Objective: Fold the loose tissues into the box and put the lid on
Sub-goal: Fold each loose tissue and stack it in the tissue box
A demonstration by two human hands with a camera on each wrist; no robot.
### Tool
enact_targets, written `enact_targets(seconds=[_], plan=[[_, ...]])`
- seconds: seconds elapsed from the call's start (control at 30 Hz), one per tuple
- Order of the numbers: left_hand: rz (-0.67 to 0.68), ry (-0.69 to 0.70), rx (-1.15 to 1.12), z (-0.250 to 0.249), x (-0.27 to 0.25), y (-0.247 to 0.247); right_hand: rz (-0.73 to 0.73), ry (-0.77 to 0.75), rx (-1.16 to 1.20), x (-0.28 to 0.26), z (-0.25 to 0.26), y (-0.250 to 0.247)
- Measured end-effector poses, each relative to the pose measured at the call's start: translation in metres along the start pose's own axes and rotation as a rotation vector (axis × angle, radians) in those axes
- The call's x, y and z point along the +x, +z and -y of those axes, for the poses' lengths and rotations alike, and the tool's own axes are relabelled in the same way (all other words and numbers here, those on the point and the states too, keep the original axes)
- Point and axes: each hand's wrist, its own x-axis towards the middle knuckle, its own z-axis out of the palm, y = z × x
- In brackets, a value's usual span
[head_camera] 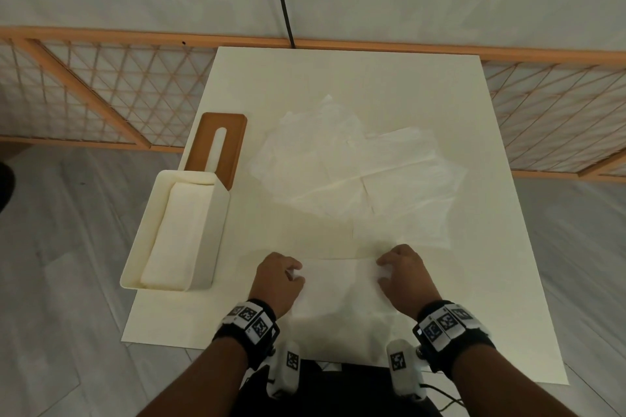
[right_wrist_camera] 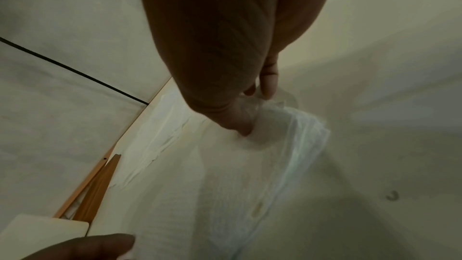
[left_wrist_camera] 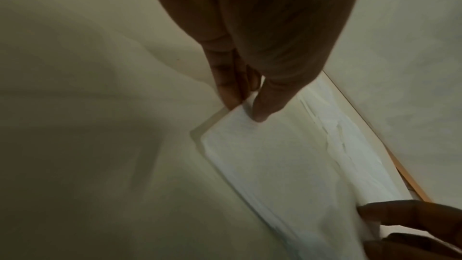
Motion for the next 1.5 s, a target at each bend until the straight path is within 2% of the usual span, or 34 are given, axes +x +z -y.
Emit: enact_targets(seconds=[0.23, 0.47, 0.63, 0.77, 0.93, 1.07, 1.13, 1.2, 1.3, 1.33, 1.4, 1.5], plan=[[0.025, 0.015, 0.037, -0.007, 0.012, -0.005, 0.010, 0.002, 0.012, 0.000, -0.003, -0.005], [-0.135, 0.109, 0.097, -0.055, 0.101, -0.036, -0.043, -0.036, 0.072, 0.003, 0.002, -0.017], [-0.033, 0.127, 0.246, -0.087, 0.152, -0.025, -0.079, -0.064, 0.134, 0.010, 0.008, -0.033], [-0.064, 0.100, 0.283, -0.088, 0.164, -0.018, -0.103, -0.038, 0.161, 0.011, 0.007, -0.045], [-0.106, 0.164, 0.304, -0.092, 0.159, -0.026, -0.110, -0.028, 0.196, 0.014, 0.009, -0.057], [-0.155, 0.264, 0.265, -0.104, 0.141, -0.052, -0.167, -0.127, 0.168, 0.021, 0.027, -0.071], [-0.091, 0.379, 0.344, -0.114, 0.126, -0.071, -0.205, -0.214, 0.119, 0.026, 0.046, -0.082], [0.030, 0.488, 0.406, -0.128, 0.105, -0.091, -0.232, -0.346, 0.068, 0.029, 0.070, -0.092], [0.151, 0.589, 0.411, -0.150, 0.070, -0.114, -0.087, -0.398, 0.075, 0.030, 0.110, -0.097], [0.167, 0.610, 0.378, -0.155, 0.059, -0.119, -0.047, -0.391, 0.088, 0.029, 0.120, -0.095], [0.168, 0.618, 0.234, -0.157, 0.044, -0.134, -0.104, -0.412, 0.092, 0.027, 0.134, -0.093], [0.191, 0.493, -0.206, -0.137, 0.035, -0.168, -0.214, -0.386, 0.267, 0.018, 0.142, -0.109]])
